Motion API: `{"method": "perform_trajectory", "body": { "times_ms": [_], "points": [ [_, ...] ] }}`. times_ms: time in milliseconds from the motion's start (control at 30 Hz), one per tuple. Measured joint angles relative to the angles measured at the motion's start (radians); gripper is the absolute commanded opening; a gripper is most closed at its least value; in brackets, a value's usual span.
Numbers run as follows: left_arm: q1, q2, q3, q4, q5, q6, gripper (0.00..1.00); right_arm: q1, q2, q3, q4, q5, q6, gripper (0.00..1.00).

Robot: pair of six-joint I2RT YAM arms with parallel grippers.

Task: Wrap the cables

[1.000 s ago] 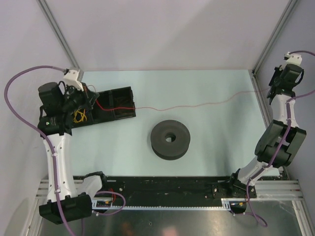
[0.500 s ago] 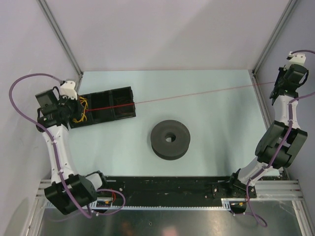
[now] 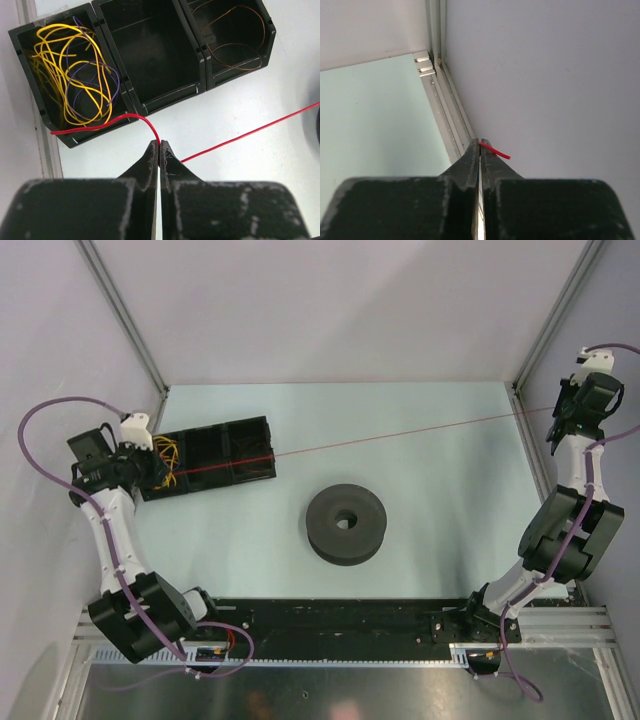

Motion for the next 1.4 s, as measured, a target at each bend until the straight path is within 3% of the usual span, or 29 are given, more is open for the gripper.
{"method": "perform_trajectory", "body": {
  "times_ms": [200,300,400,433,533,667,733,900,1100,1400],
  "points": [
    [-0.017,-0.002,-0.016,0.005,0.042,-0.008,0.0,-0.005,0.0,-0.005,-0.031,-0.033,-0.016,0.0],
    [-0.157,-0.017,0.002,0.016,0.07,-0.064,0.0,-0.002,-0.001,-0.005,-0.068,-0.056,-0.018,0.0],
    [-0.399,-0.005,0.095,0.048,0.082,-0.163,0.0,0.001,-0.009,-0.006,-0.109,-0.084,-0.02,0.0],
    [-0.481,0.005,0.139,0.07,0.084,-0.193,0.0,0.001,-0.017,-0.006,-0.134,-0.105,-0.028,0.07],
    [-0.71,0.054,0.279,0.157,0.079,-0.286,0.0,0.001,-0.034,-0.006,-0.186,-0.16,-0.05,0.52],
    [-0.959,0.175,0.452,0.266,0.047,-0.386,0.0,-0.008,-0.075,-0.008,-0.311,-0.324,-0.09,0.86],
    [-1.039,0.243,0.508,0.308,0.031,-0.42,0.0,-0.009,-0.108,-0.011,-0.369,-0.423,-0.101,0.94],
    [-1.153,0.404,0.563,0.39,0.019,-0.502,0.0,0.023,-0.234,-0.013,-0.476,-0.697,-0.121,0.95],
    [-1.171,0.444,0.489,0.509,0.001,-0.618,0.0,0.188,-0.401,-0.018,-0.493,-0.996,-0.053,0.88],
    [-1.175,0.335,0.268,0.748,-0.015,-0.789,0.0,0.614,-0.497,-0.177,-0.299,-1.035,0.176,0.81]
  ]
}}
